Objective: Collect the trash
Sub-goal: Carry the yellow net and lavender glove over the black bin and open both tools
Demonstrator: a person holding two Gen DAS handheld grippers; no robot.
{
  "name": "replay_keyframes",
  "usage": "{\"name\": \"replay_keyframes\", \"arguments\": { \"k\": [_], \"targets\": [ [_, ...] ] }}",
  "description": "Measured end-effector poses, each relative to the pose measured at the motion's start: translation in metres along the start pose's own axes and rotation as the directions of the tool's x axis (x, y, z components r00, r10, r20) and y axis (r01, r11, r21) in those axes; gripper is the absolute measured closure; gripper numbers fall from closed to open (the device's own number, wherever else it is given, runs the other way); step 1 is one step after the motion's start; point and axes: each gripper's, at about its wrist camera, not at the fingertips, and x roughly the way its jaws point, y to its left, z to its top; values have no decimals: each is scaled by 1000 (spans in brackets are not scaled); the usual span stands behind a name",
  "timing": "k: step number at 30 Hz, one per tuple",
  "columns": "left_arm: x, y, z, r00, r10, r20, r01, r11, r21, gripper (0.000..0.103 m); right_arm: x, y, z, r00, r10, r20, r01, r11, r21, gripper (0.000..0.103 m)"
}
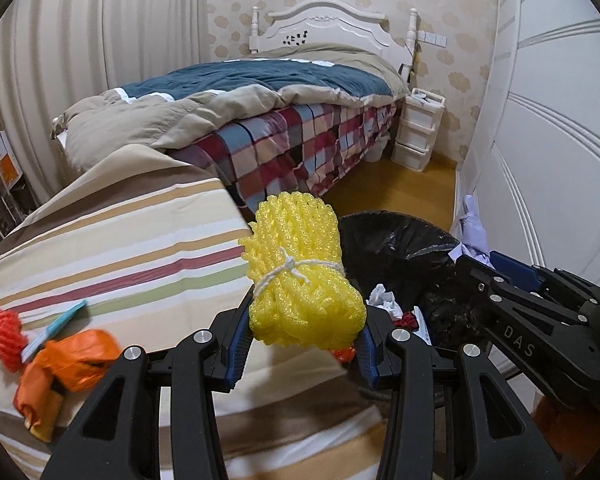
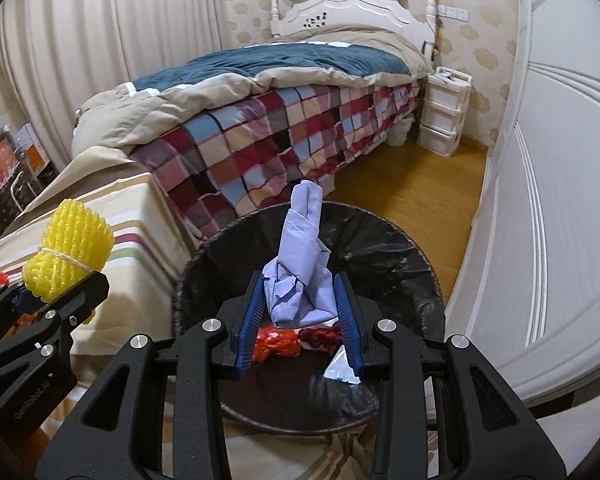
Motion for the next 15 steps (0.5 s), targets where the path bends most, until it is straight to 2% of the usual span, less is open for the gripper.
{"name": "replay_keyframes", "arguments": {
  "k": [15],
  "targets": [
    [30, -29, 14, 999, 8, -31, -7, 999, 41, 57, 26, -23, 2, 999, -13, -30, 14, 999, 33, 68]
  ]
}}
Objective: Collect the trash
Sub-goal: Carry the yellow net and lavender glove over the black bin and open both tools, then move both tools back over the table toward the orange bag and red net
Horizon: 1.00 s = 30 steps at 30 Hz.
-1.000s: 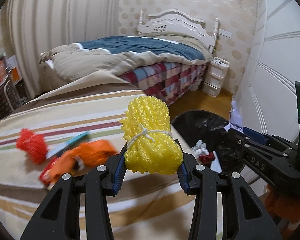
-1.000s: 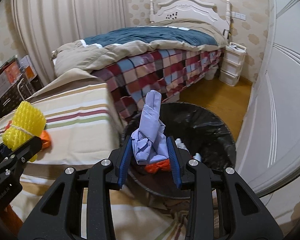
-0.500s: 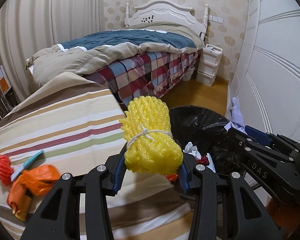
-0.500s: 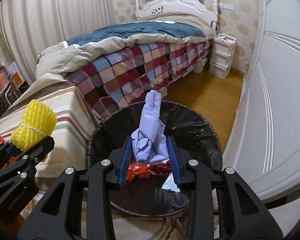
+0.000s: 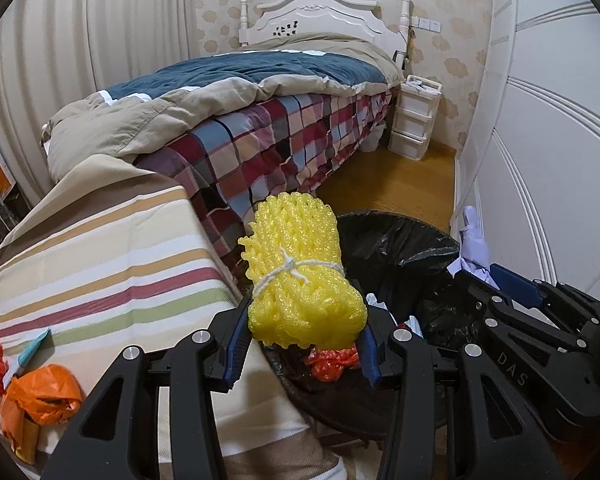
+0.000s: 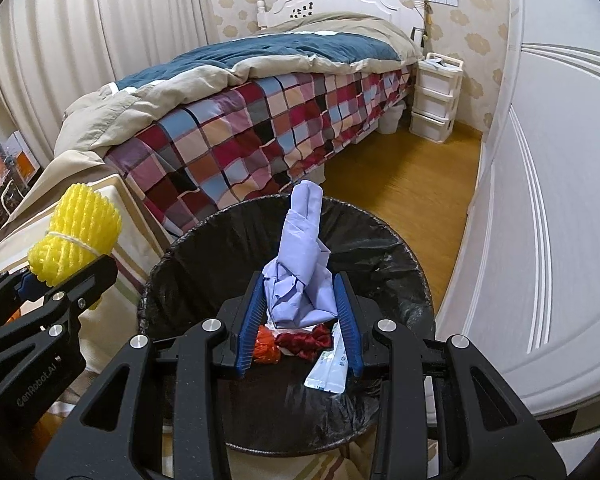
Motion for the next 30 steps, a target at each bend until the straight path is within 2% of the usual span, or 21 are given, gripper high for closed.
{"name": "replay_keyframes", "arguments": {
  "k": [4, 6, 8, 11, 22, 30],
  "targets": [
    [4, -4, 1, 1000, 7, -4, -7, 1000, 13, 54, 3, -5, 0, 1000, -5, -2, 5, 1000, 6, 68],
    [3, -5, 1, 1000, 13, -6, -13, 1000, 14, 49, 4, -6, 0, 1000, -12, -2, 12, 1000, 11, 65],
    [3, -2, 2, 1000, 15, -1, -15, 1000, 6, 37, 4, -8, -1, 1000, -25, 2, 25, 1000, 16, 51],
    [-2, 1, 2, 1000, 28, 14, -28, 1000, -5, 28, 2, -9, -2, 999, -36, 10, 36, 999, 20, 48],
    [-28, 29, -11, 994, 100, 35, -98, 994, -37, 24, -15, 2, -3, 998, -48, 40, 47, 999, 16, 35],
    [-56, 65, -26, 989, 144, 23, -141, 985, -99, 23, -36, 31, -9, 998, 0, 59, 0, 1000, -9, 30]
  ]
}}
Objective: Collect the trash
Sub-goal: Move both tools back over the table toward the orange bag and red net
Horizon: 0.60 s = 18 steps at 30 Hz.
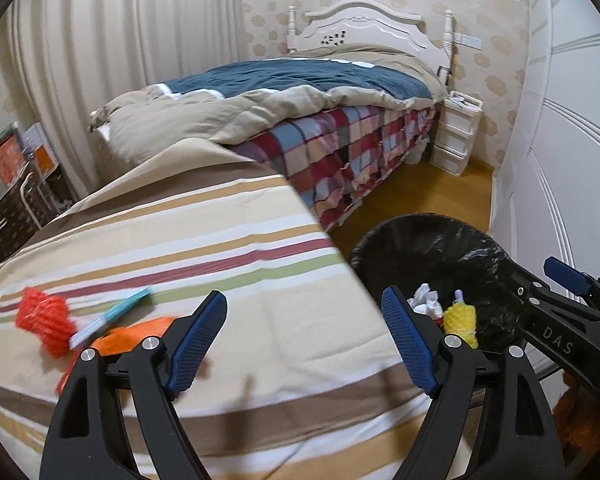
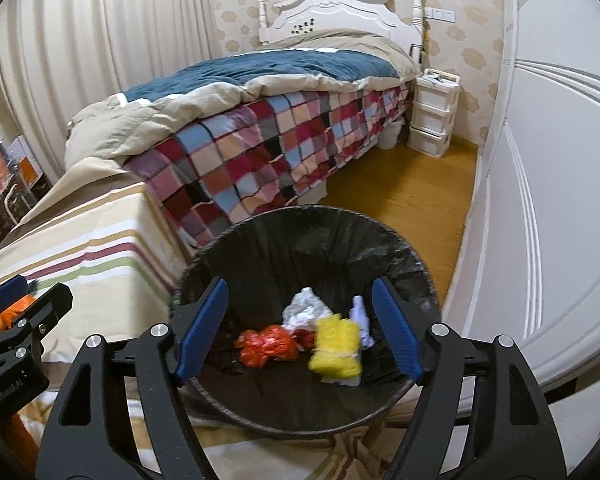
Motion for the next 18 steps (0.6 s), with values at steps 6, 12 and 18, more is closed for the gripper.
{"name": "replay_keyframes", "arguments": {
  "k": [6, 12, 18],
  "targets": [
    [-22, 33, -14, 1000, 30, -4, -30, 999, -40, 23, -11, 33, -10, 998, 55, -13, -55, 998, -32, 29],
    [-43, 75, -29, 997, 78, -1, -78, 992, -94, 23, -18, 71, -18, 993, 112, -28, -114, 990, -85, 29],
    [-56, 115, -44, 991, 133, -16, -134, 980, -147, 23, -21, 115, -25, 984, 168, -53, -174, 973, -150, 29]
  ]
}}
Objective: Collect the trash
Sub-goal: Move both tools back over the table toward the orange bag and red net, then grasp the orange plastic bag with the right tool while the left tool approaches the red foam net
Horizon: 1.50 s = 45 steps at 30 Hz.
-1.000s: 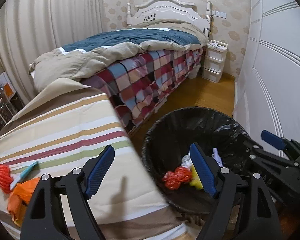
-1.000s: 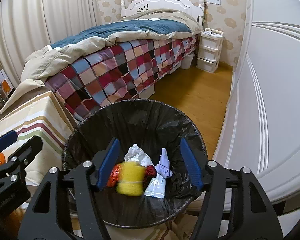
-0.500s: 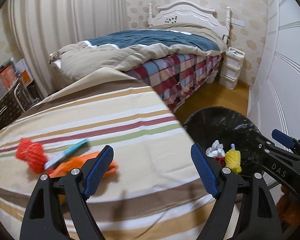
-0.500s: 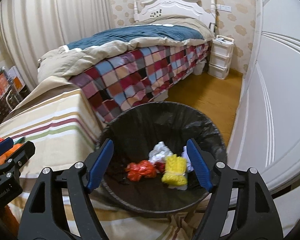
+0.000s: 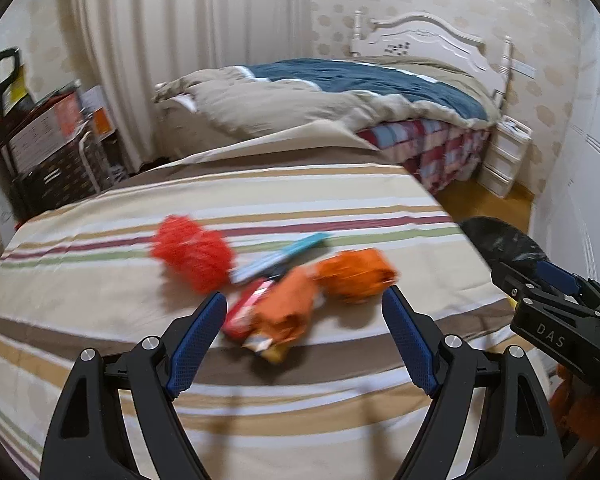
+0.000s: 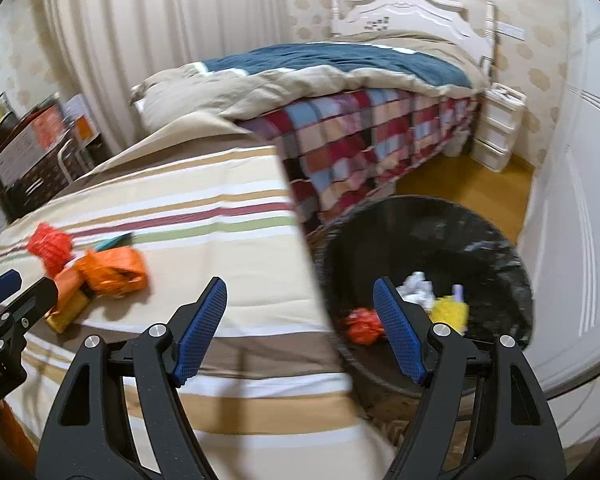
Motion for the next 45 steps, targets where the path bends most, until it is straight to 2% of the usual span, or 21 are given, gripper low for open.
{"name": "replay_keyframes", "arguments": {
  "k": [8, 16, 23, 30, 33, 34, 45],
  "targets": [
    [0, 48, -10, 998, 62, -20, -64, 996, -66, 23, 6, 55, -5, 998, 62, -31, -65, 993, -95, 29],
    [7, 80, -18, 995, 96, -42, -100, 989, -112, 23, 17, 97, -3, 994, 96, -56, -105, 980, -168, 28],
    [16, 101, -22, 992, 112, -62, -120, 982, -144, 23, 33, 116, 2, 992, 97, -80, -111, 975, -190, 28],
    [23, 109, -20, 993, 91, -69, -101, 982, -158, 21, 45, 129, 8, 991, 97, -96, -115, 972, -205, 28],
    [25, 108, -17, 995, 72, -73, -83, 984, -160, 21, 48, 131, 10, 990, 99, -100, -118, 970, -211, 41],
    [26, 108, -16, 995, 67, -73, -78, 984, -158, 21, 49, 131, 10, 989, 101, -104, -121, 970, -211, 51],
    [30, 104, 0, 997, 35, -73, -46, 986, -161, 20, 57, 107, 16, 991, 75, -110, -91, 985, -146, 52]
  ]
}}
